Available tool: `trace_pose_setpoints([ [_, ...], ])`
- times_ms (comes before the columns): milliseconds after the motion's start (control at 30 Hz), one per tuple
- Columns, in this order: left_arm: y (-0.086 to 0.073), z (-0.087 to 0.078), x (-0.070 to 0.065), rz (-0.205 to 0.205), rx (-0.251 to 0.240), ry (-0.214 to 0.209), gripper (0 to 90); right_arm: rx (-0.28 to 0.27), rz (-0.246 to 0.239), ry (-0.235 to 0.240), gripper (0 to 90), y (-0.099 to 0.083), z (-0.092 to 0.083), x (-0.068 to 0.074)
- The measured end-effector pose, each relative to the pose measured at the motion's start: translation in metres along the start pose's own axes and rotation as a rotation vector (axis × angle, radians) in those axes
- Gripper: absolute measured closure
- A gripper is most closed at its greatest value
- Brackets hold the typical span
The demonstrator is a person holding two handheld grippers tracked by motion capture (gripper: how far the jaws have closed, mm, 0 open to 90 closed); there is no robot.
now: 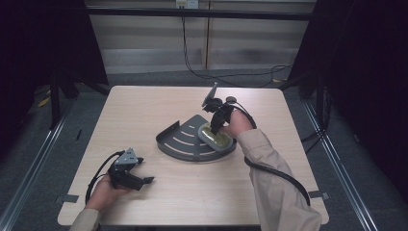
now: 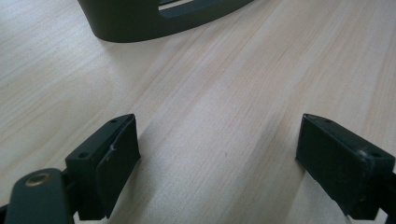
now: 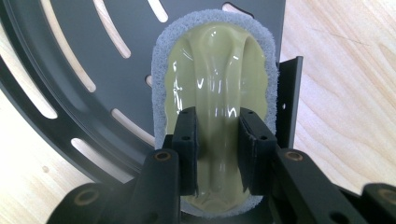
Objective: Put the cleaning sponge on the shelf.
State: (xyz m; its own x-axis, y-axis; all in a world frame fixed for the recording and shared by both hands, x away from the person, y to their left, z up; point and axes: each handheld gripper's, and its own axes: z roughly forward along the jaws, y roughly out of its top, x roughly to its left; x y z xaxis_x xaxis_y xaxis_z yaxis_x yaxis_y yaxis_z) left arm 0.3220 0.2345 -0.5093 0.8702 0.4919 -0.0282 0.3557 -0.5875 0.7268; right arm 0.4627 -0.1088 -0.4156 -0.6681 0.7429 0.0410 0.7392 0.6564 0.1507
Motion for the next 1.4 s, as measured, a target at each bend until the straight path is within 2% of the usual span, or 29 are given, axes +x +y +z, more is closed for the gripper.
trace_pose_setpoints([
  [267,0.0,0.0,0.0,0.001,0.0,0.0,12.7,0.004,0.012,0.001,70.9,-0.003,0.007,-0.003],
  [867,0.0,0.0,0.0,0.001,0.001,0.0,12.7,0.009,0.01,-0.005,70.1,-0.005,0.011,-0.003],
  [1033,0.0,0.0,0.0,0.002,0.001,0.0,12.7,0.016,0.012,-0.012,65.3,-0.006,0.013,-0.003],
  [1067,0.0,0.0,0.0,0.001,0.0,0.0,12.7,0.013,0.016,-0.019,60.9,-0.006,0.013,-0.002],
  [1133,0.0,0.0,0.0,0.001,-0.001,-0.001,12.7,0.012,0.016,-0.023,59.2,-0.006,0.013,-0.002],
  [1233,0.0,0.0,0.0,0.001,0.0,-0.001,12.7,-0.007,0.014,-0.041,50.2,-0.006,0.011,-0.002],
  [1400,0.0,0.0,0.0,0.001,0.0,-0.001,12.7,-0.021,0.018,-0.048,44.3,-0.006,0.008,-0.002],
])
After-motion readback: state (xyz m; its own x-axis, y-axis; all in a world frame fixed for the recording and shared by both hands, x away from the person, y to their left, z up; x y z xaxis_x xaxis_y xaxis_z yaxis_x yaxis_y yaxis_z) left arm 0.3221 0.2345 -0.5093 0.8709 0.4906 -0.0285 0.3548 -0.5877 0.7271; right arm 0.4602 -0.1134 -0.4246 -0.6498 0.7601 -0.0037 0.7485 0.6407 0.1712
